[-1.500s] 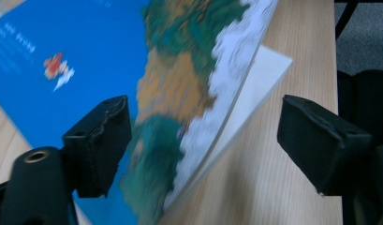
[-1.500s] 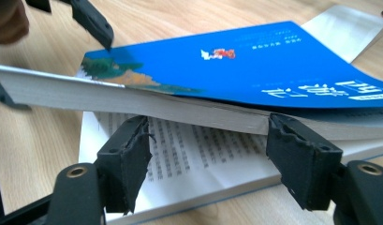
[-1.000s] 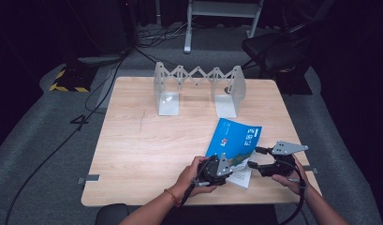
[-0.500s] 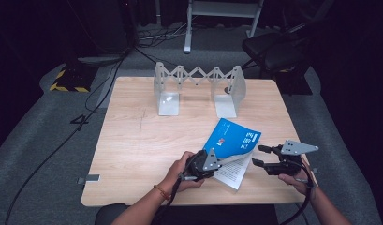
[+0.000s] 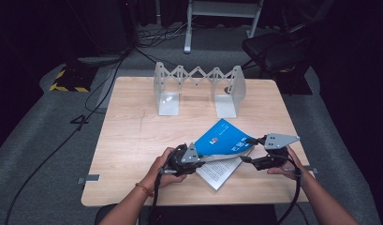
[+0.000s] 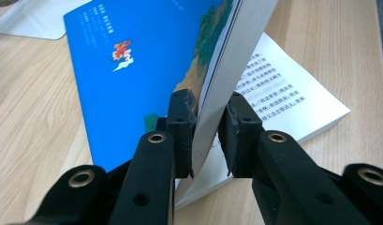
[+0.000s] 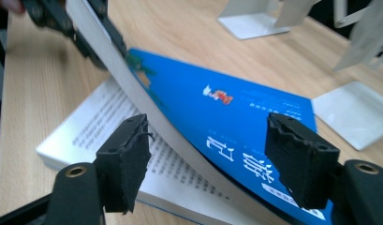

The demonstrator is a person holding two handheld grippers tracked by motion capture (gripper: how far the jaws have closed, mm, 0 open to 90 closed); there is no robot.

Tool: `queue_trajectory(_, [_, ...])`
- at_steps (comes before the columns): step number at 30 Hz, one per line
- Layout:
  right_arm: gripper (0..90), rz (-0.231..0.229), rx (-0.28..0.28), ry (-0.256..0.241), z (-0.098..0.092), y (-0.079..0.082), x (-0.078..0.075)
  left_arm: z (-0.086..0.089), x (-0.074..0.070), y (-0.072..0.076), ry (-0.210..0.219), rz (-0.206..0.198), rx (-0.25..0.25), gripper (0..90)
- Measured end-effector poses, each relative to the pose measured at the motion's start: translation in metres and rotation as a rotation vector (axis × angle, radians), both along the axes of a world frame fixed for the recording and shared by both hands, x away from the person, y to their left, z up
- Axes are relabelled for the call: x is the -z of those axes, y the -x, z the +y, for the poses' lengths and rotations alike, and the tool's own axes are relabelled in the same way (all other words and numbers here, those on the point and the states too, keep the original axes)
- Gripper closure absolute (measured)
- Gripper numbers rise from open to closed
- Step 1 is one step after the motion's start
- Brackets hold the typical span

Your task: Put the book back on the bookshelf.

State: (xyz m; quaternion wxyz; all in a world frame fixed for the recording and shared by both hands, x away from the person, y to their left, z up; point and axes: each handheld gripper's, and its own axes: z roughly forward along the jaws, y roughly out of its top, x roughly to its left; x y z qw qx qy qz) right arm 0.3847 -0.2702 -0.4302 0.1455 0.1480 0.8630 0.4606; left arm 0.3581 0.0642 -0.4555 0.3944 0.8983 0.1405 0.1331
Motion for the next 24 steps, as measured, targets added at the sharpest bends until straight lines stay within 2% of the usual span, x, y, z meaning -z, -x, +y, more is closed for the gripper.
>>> queue_trajectory(1, [29.7, 0.012, -0.016, 0.012, 0.003, -0.001, 0.003, 0.002, 0.000, -0.001, -0.002, -0.005, -0.001, 74.8])
queue_trajectory(2, [29.6, 0.000, -0.018, 0.046, 0.006, -0.003, 0.007, 0.005, 0.000, -0.001, -0.006, -0.002, -0.004, 74.8])
queue_trajectory(4, [30.8, -0.015, -0.022, 0.077, 0.010, -0.005, 0.013, 0.009, -0.001, -0.003, -0.003, 0.003, -0.003, 74.5])
queue_trajectory(5, [33.0, -0.036, -0.008, 0.101, 0.011, -0.006, 0.017, 0.012, -0.001, -0.004, -0.003, 0.004, -0.002, 74.3])
queue_trajectory(9, [37.6, -0.065, 0.054, 0.153, 0.013, -0.014, 0.032, 0.021, 0.000, -0.010, 0.001, 0.031, 0.004, 73.3])
queue_trajectory(11, [38.1, -0.048, 0.067, 0.129, 0.010, -0.020, 0.036, 0.025, -0.001, -0.014, 0.013, 0.045, 0.008, 73.1])
queue_trajectory(14, [48.1, -0.051, 0.070, 0.086, 0.005, -0.022, 0.037, 0.031, -0.003, -0.019, 0.022, 0.055, 0.015, 73.3])
queue_trajectory(16, [53.9, -0.070, 0.053, 0.076, 0.004, -0.022, 0.036, 0.035, -0.004, -0.023, 0.030, 0.069, 0.011, 73.1])
queue_trajectory(18, [59.6, -0.100, 0.036, 0.096, 0.007, -0.019, 0.035, 0.037, -0.004, -0.026, 0.030, 0.083, 0.010, 70.6])
queue_trajectory(21, [64.4, -0.145, 0.030, 0.139, 0.013, -0.013, 0.033, 0.038, -0.005, -0.024, 0.018, 0.073, -0.011, 64.9])
queue_trajectory(24, [66.0, -0.157, 0.038, 0.154, 0.017, -0.010, 0.031, 0.032, -0.008, -0.016, 0.001, 0.056, -0.026, 54.8])
